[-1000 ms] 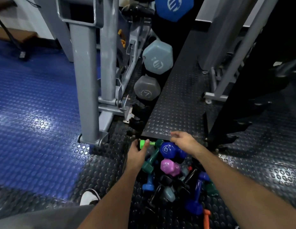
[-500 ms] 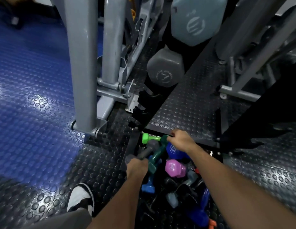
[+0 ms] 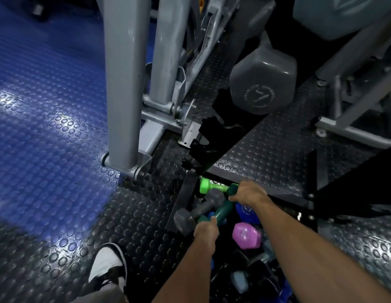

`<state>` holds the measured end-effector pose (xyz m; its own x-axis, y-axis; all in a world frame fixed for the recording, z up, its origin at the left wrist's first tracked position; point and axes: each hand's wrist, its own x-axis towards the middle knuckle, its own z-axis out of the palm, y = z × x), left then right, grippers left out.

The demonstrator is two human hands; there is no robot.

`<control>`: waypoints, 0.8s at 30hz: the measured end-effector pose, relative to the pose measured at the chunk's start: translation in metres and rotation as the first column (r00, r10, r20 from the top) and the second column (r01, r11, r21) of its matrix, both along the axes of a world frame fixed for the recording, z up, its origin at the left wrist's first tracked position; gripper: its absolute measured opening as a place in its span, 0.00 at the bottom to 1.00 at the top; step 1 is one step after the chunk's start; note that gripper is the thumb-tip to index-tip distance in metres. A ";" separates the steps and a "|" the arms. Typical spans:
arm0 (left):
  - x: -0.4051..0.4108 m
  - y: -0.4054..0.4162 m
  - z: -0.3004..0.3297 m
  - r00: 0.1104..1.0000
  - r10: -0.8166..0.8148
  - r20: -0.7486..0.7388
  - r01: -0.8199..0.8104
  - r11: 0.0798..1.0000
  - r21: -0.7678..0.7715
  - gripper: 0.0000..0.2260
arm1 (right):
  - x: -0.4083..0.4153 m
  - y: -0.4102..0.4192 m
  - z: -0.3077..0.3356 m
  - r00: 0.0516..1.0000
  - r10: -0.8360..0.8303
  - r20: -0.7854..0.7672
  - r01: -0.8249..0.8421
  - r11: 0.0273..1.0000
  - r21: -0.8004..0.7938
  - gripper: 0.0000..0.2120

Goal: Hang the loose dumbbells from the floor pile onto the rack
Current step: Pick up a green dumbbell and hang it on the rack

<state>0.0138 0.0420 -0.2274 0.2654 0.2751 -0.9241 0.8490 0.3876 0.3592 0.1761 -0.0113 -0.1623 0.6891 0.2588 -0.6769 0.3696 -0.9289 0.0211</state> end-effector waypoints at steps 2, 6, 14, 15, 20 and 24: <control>-0.001 -0.003 0.000 0.997 0.078 -0.019 -0.078 0.996 0.033 0.24 | -0.001 0.001 -0.001 1.000 -0.005 0.026 0.005 1.000 -0.009 0.19; -0.007 -0.008 0.013 0.984 0.179 -0.011 -0.178 0.982 0.069 0.17 | -0.005 -0.005 0.001 0.998 -0.004 0.068 0.001 0.999 0.037 0.17; -0.010 -0.022 0.051 0.964 0.265 0.039 -0.268 0.950 0.163 0.16 | -0.011 -0.060 0.020 0.988 -0.134 0.080 0.102 0.941 0.323 0.13; -0.009 -0.024 0.055 0.954 0.295 0.051 -0.300 0.938 0.173 0.17 | -0.013 -0.065 0.027 0.985 -0.133 0.108 0.087 0.931 0.355 0.13; -0.017 -0.021 0.091 0.864 0.459 0.209 -0.497 0.846 0.195 0.17 | -0.026 -0.061 0.073 0.967 -0.105 0.230 -0.005 0.902 0.432 0.18; -0.030 -0.003 0.116 0.815 0.504 0.288 -0.542 0.837 0.069 0.19 | -0.035 -0.052 0.114 0.961 -0.120 0.250 -0.017 0.875 0.484 0.18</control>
